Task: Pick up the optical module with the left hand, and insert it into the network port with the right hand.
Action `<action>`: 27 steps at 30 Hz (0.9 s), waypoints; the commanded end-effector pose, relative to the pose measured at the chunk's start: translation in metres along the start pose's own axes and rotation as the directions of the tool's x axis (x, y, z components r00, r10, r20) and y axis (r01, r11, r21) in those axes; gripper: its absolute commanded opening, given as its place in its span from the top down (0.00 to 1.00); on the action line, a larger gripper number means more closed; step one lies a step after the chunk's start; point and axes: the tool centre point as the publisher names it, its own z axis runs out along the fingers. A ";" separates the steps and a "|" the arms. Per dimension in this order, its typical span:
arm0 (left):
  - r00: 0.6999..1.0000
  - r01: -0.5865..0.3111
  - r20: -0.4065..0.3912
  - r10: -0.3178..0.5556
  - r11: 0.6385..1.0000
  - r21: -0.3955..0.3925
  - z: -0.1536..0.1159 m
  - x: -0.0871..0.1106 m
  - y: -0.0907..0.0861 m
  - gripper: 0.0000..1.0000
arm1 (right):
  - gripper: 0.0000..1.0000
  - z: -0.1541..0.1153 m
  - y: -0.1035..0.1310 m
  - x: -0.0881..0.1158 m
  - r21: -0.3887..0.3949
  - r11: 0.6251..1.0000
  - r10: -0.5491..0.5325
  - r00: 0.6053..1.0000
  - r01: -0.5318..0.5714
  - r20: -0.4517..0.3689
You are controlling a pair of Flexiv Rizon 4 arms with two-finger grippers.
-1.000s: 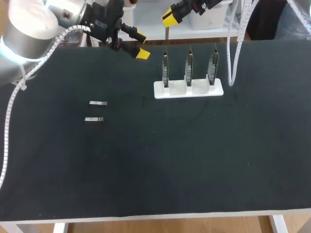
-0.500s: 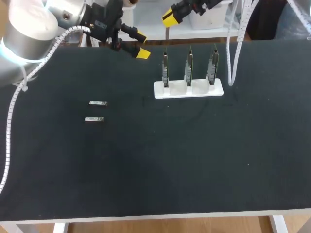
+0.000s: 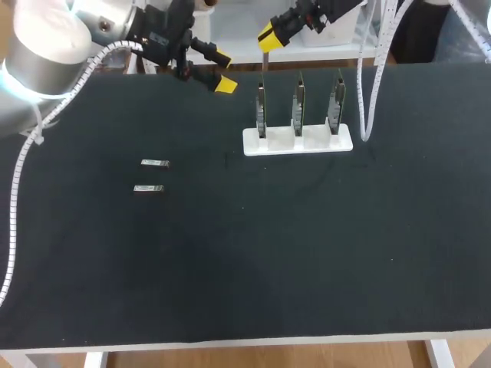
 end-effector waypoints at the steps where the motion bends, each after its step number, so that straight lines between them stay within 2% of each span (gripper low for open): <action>1: 1.000 0.000 -0.003 0.000 1.000 0.002 0.000 -0.001 0.001 0.00 | 1.00 0.000 -0.009 0.000 -0.278 0.961 0.001 1.000 -0.002 -0.002; 27: 1.000 0.000 -0.003 0.000 1.000 0.002 0.000 -0.001 0.001 0.00 | 1.00 0.016 -0.012 0.014 -0.385 0.923 0.010 1.000 -0.017 -0.021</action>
